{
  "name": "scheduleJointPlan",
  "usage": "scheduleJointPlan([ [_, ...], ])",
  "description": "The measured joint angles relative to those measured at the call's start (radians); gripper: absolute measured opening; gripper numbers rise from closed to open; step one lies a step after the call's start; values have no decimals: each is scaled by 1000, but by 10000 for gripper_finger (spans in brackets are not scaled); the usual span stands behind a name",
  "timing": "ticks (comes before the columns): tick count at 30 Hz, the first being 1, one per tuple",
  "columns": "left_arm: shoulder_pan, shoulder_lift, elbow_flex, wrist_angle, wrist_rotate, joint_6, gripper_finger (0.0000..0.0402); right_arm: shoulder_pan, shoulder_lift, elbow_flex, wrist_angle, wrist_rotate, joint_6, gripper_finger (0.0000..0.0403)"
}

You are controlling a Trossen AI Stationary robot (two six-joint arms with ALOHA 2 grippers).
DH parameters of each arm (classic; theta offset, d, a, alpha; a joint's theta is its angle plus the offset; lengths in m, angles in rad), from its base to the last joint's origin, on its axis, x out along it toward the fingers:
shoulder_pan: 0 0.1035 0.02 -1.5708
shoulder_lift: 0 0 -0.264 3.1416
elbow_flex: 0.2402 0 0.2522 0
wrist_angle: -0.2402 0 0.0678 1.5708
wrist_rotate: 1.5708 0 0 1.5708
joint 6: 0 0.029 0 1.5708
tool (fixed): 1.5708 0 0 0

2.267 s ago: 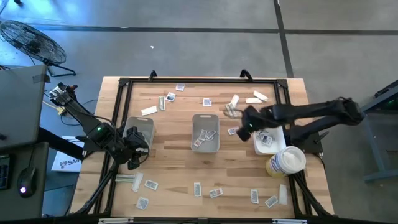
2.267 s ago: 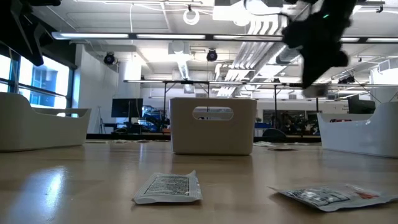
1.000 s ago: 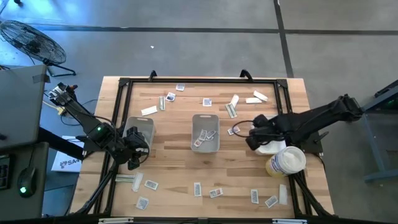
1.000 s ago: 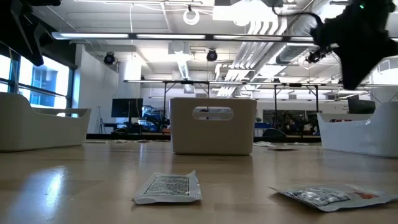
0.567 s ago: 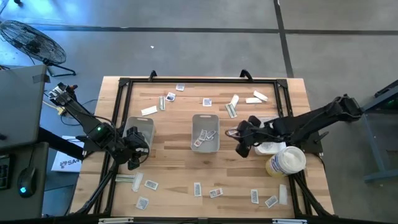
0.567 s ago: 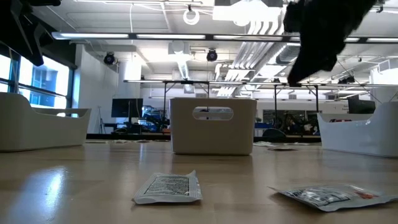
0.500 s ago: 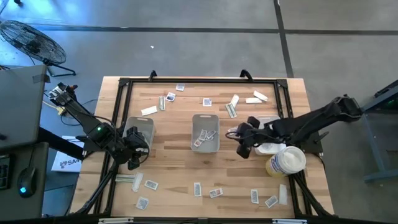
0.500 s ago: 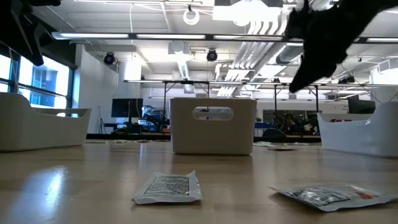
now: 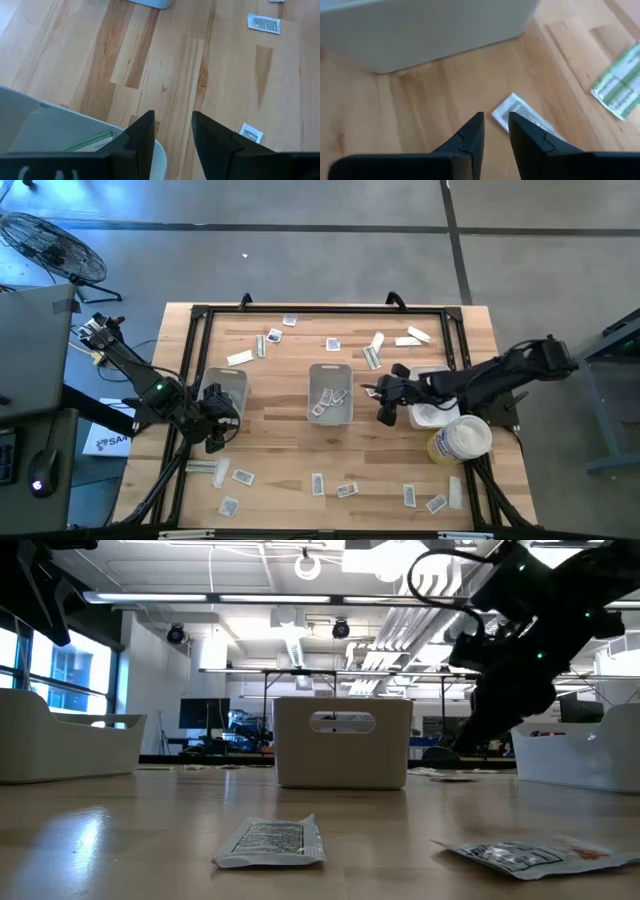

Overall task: Pick & Place First Aid Supplies
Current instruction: Put the ointment pack into the right gray bin

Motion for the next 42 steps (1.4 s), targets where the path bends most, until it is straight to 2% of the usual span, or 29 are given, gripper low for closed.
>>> scheduleJointPlan([
  [6,0,0,0,0,0,0,128,-30,101,2,87,-52,-29,99],
  [12,0,0,0,0,0,0,128,-45,182,4,107,-38,-51,106],
  [25,0,0,0,0,0,0,128,-46,145,2,125,-19,-83,101],
  [42,0,0,0,0,0,0,128,-114,260,6,189,-59,-109,95],
])
